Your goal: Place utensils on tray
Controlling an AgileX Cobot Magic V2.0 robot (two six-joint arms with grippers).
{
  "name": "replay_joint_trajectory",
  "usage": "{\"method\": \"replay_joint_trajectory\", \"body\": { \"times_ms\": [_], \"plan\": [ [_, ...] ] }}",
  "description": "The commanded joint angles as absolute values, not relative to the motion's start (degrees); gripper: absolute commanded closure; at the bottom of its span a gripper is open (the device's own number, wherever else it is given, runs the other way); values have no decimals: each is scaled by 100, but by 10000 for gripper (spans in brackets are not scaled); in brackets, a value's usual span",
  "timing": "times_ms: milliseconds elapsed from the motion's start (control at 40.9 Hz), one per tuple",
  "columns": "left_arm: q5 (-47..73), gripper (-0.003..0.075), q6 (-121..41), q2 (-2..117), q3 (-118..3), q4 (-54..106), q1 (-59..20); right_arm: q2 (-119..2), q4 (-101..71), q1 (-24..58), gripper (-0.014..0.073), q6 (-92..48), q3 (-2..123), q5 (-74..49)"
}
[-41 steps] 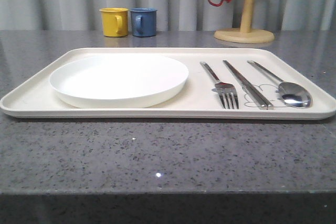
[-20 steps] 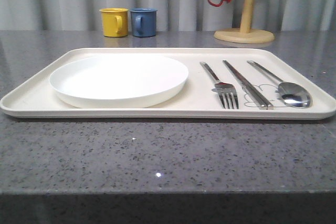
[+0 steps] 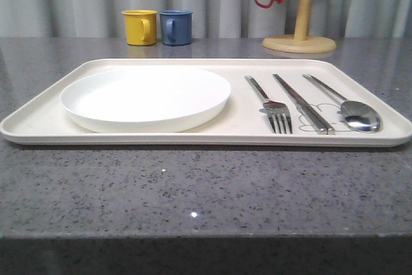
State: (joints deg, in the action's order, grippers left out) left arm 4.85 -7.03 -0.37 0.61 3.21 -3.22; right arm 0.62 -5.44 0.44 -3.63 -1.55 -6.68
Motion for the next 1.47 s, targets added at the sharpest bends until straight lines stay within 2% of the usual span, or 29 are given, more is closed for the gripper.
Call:
{"method": "replay_joint_trajectory", "body": {
  "times_ms": [0, 196, 342, 1442],
  "plan": [
    [39, 738, -651, -163, 35, 362, -310, 153, -491, 15, 715, -419, -141, -180],
    [39, 738, -651, -163, 35, 362, -310, 158, -281, 10, 715, -333, -147, 133],
    [39, 738, -651, -163, 35, 362, -310, 158, -98, 8, 715, 242, -147, 327],
    [39, 738, -651, -163, 35, 362, -310, 158, -98, 4, 715, 243, -147, 302]
  ]
}}
